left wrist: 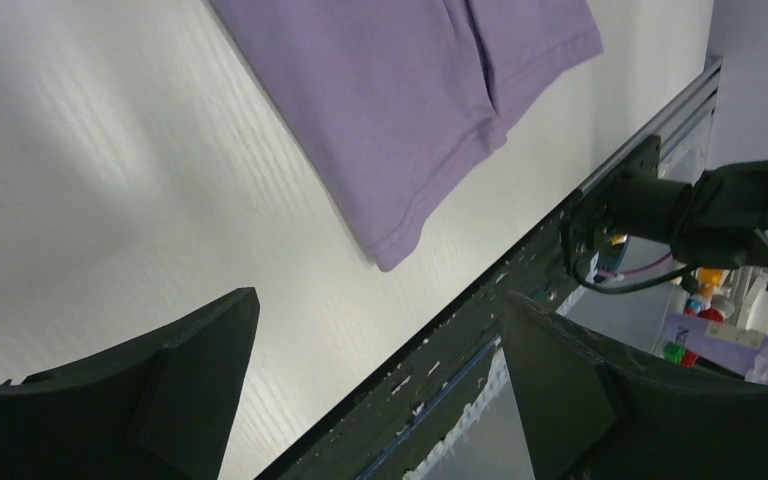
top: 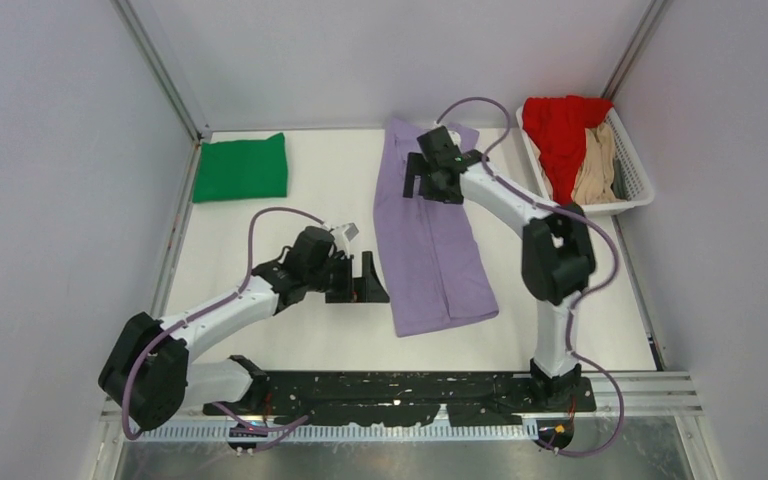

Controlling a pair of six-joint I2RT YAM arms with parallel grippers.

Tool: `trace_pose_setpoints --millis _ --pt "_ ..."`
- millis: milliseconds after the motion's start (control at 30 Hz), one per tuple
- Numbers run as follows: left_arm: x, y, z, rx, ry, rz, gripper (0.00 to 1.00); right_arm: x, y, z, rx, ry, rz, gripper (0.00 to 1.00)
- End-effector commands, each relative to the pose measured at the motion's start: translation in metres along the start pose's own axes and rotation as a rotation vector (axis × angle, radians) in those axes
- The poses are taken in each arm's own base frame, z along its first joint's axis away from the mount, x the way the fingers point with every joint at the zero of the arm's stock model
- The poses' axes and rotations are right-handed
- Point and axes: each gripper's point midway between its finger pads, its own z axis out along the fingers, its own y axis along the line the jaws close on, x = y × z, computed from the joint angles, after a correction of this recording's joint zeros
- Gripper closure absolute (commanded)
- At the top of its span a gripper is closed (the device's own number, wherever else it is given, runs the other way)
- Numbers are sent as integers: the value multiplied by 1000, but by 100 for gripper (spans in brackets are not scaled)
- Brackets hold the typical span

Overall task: Fold and stack the t-shirts
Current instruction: Rotate the tshirt 90 degrees, then grab the bottom of the folded rectangular tshirt with both arms

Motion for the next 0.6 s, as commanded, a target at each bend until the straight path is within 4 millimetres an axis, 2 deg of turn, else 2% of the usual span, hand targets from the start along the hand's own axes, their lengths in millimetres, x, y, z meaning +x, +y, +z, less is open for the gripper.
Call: trace_pose_setpoints --millis 0,33,67,100,133,167,200,233,267,300,333,400,433,567 --pt "27 -16 10 10 95 49 9 -8 -36 -93 -7 -195 32 5" --pt "33 -16 14 -1 110 54 11 18 -58 -103 25 -180 35 5" --pt "39 -17 18 -12 125 60 12 32 -70 -106 43 -171 51 4" --pt "44 -17 22 -29 137 68 14 60 -90 -113 67 -150 54 5" --pt "47 -18 26 -42 147 71 16 72 -101 -115 81 -138 74 5" --pt "53 -21 31 -51 161 79 18 95 -116 -122 87 -122 80 5" --pt "58 -22 35 -62 174 89 21 98 -124 -134 77 -146 105 5" --pt "61 -23 40 -74 187 95 24 122 -140 -130 102 -103 109 5" --pt "65 -23 44 -89 202 99 27 126 -144 -138 91 -118 123 5" --pt "68 -22 47 -103 212 97 29 144 -155 -135 107 -85 126 4" --pt "70 -20 51 -115 220 94 31 147 -158 -140 99 -93 131 4" --pt "72 -18 58 -128 227 86 35 169 -162 -137 79 -46 130 2" --pt "71 -20 61 -124 229 85 37 173 -162 -137 71 -36 130 1" --pt "80 -18 74 -143 274 74 51 194 -163 -134 50 25 113 16"
